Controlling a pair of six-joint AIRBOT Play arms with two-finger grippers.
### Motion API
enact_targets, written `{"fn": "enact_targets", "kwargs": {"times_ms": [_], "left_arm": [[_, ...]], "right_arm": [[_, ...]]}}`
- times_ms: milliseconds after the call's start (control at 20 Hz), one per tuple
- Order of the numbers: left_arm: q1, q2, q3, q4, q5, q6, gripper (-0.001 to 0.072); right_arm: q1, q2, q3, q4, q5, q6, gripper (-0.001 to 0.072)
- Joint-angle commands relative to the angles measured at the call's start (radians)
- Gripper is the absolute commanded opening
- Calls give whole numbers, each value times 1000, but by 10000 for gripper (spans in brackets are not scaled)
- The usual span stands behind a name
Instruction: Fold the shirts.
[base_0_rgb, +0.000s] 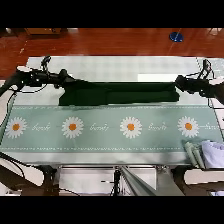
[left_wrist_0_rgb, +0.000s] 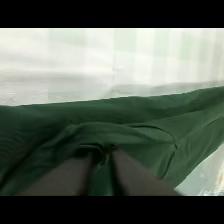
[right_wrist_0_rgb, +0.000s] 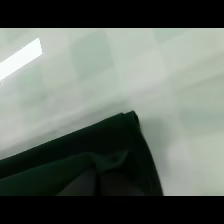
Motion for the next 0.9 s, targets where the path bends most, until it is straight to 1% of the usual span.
{"fn": "enact_targets", "kwargs": {"times_ms": [0,50,100,150,200,250,300,350,400,450,500,600,650,700,750,850], "left_arm": [[16,-10,10,0,0,0,534],[40,-8,31,0,-26,-11,556],[69,-5,57,1,-67,-12,555],[104,0,88,1,-118,-18,552],[138,5,117,1,-165,-18,525],[170,13,139,1,-204,-25,484],[200,25,153,5,-230,-47,453],[225,45,154,19,-237,-65,453],[239,65,154,54,-244,-77,453],[247,87,154,100,-246,-84,453],[248,105,154,144,-253,-93,453],[240,132,154,201,-271,-97,453],[234,141,154,216,-280,-97,453],[226,148,154,219,-283,-97,453],[217,150,154,219,-285,-97,453],[197,150,153,221,-288,-96,453]], "right_arm": [[-3,3,10,19,-8,0,247],[-11,15,31,23,11,0,321],[-23,34,56,18,26,-3,352],[-41,60,88,1,38,-2,422],[-65,86,121,-31,49,11,434],[-90,102,151,-81,63,59,435],[-117,108,186,-152,99,140,435],[-150,105,222,-237,165,224,439],[-176,100,243,-301,230,270,473],[-204,90,253,-336,309,295,532],[-233,72,254,-332,397,294,535],[-270,12,254,-329,570,275,591],[-272,-21,254,-328,633,257,591],[-270,-53,254,-312,674,235,591],[-269,-80,254,-271,687,214,591],[-269,-127,254,-148,668,188,591]]}}
